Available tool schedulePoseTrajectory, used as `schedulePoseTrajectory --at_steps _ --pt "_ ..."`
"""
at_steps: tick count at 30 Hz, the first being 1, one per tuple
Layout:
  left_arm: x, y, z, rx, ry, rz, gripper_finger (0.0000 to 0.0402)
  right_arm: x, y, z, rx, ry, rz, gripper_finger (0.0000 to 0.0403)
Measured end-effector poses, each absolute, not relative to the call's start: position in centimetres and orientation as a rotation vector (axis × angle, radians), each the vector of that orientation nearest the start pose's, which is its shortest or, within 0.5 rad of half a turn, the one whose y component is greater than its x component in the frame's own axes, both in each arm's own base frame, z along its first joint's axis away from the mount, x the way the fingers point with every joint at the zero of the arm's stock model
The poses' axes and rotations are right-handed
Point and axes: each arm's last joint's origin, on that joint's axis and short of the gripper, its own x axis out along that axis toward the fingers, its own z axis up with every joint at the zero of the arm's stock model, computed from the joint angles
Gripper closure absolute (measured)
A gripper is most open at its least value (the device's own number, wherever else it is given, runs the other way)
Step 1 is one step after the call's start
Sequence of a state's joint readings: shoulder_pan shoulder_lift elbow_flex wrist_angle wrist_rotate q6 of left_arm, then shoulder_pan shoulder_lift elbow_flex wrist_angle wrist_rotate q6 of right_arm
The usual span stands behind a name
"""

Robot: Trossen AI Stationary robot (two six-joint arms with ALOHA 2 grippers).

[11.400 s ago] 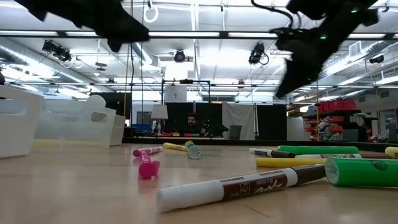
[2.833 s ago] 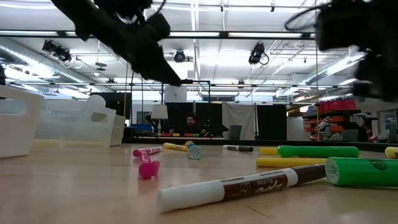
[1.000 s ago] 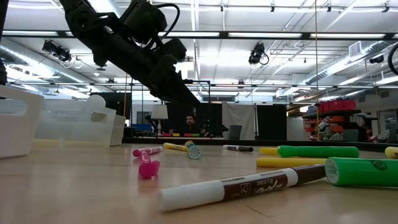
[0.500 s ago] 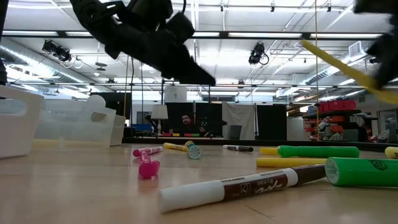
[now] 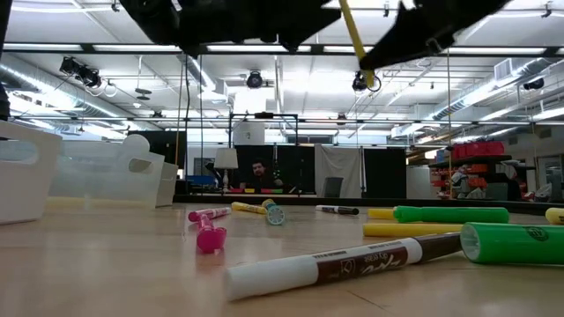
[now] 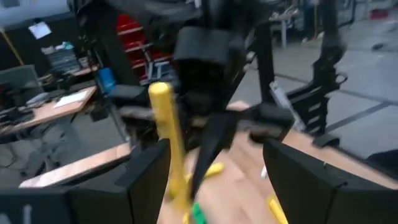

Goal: Pick & Place Markers
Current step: Put the yellow pen into the transparent bin

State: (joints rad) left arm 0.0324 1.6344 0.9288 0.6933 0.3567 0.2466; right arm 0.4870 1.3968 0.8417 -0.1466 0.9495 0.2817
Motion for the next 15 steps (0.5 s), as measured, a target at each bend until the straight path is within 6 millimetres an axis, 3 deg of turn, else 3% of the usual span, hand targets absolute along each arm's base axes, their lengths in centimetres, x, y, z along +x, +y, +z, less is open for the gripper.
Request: schedulePoseTrajectory --at_steps 6,15 --pt "36.2 -0.5 26.2 0.232 -0.047 -0.247 0.0176 27.1 9.7 23.9 -0.232 0.427 -0.474 0.0376" --pt "36.3 -0.4 26.2 0.216 -0.035 -0.111 0.0250 27.5 9.1 24.0 -0.216 0.426 -0.459 0.0376"
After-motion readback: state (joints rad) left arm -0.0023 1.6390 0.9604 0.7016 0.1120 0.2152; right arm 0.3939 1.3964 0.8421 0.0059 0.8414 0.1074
